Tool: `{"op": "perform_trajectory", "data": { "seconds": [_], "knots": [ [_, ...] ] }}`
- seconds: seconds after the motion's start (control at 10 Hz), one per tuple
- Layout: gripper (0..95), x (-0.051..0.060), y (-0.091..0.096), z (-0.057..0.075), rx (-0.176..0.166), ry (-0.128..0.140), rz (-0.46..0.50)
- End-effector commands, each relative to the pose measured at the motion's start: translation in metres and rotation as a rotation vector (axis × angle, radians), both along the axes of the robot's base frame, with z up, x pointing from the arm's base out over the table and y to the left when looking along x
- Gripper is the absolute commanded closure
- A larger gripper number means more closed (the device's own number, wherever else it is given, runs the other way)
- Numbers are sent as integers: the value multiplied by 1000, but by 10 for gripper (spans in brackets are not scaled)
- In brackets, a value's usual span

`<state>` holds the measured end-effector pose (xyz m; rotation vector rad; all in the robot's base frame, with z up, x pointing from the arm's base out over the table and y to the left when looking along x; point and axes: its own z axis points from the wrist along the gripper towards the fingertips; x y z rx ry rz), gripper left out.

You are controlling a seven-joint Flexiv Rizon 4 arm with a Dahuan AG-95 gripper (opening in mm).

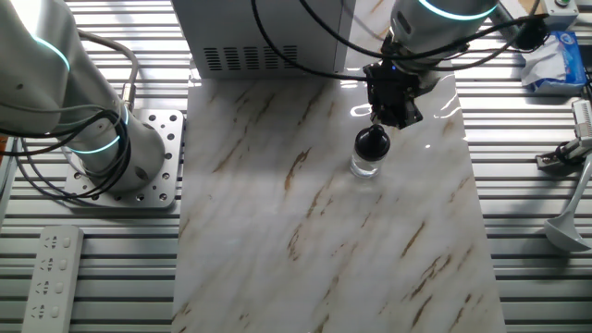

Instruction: Unscrew the lid from the jar

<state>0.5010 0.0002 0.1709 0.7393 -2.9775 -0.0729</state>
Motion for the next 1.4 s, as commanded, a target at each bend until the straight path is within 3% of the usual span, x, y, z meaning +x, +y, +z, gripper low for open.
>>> {"op": "perform_trajectory", "data": {
  "seconds": [0.1, 0.3, 0.4, 0.5, 0.6, 0.7, 0.8, 1.0, 1.1, 1.4],
  "knots": [
    [950, 0, 0, 0, 2, 5, 12],
    [950, 0, 0, 0, 5, 7, 20],
    [760, 0, 0, 0, 6, 10, 24],
    [760, 0, 0, 0, 6, 16, 26],
    [570, 0, 0, 0, 6, 17, 26],
    [570, 0, 0, 0, 6, 18, 27],
    [190, 0, 0, 0, 12, 18, 29],
    [190, 0, 0, 0, 11, 14, 14],
    [0, 0, 0, 0, 10, 12, 4],
    [0, 0, 0, -1, 6, 6, -37]
  ]
}}
